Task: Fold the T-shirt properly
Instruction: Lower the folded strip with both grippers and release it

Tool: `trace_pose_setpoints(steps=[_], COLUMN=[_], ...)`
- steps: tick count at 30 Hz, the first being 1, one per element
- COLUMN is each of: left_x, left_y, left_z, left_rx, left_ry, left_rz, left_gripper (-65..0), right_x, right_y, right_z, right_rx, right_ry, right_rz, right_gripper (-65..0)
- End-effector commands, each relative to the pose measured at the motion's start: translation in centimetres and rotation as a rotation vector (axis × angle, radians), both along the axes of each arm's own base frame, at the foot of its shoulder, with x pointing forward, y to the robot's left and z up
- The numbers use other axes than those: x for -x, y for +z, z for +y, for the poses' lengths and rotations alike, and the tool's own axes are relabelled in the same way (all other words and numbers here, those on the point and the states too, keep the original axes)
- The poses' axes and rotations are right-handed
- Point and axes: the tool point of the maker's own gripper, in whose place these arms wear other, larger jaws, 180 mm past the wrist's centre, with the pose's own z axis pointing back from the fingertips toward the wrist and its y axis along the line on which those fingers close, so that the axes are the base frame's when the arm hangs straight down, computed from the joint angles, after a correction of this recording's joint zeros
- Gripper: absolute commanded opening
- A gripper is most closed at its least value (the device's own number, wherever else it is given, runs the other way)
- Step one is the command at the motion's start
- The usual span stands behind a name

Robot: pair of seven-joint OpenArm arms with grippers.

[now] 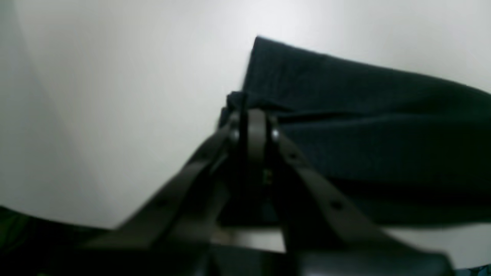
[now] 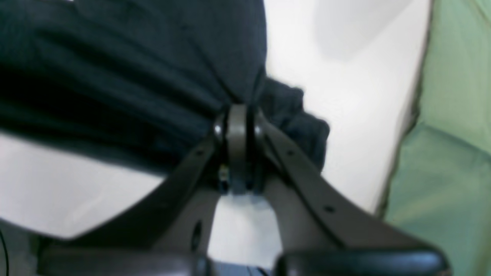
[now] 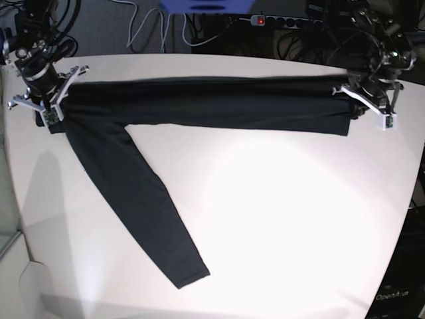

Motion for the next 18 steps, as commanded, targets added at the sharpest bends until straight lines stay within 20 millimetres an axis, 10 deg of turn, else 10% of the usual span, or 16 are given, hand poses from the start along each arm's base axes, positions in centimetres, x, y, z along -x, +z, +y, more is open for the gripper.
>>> trace_pose_setpoints(steps=[1, 18], left_x=[-0.8, -0.1], left_y=[1.1, -0.1], left_z=[0.4, 0.8], left_rx=[-0.012, -0.011], left_ry=[-0.002, -0.003], left_rz=[-0.047, -0.007], left_gripper=[-65.0, -65.0], right_x=[-0.5, 1.3], right_y=[1.1, -2.3], right_z=[-0.2, -0.4], right_rx=[0.006, -0.050], right_ry=[0.009, -0.017], right_rz=[-0.047, 0.029], right_gripper=[-65.0, -64.9])
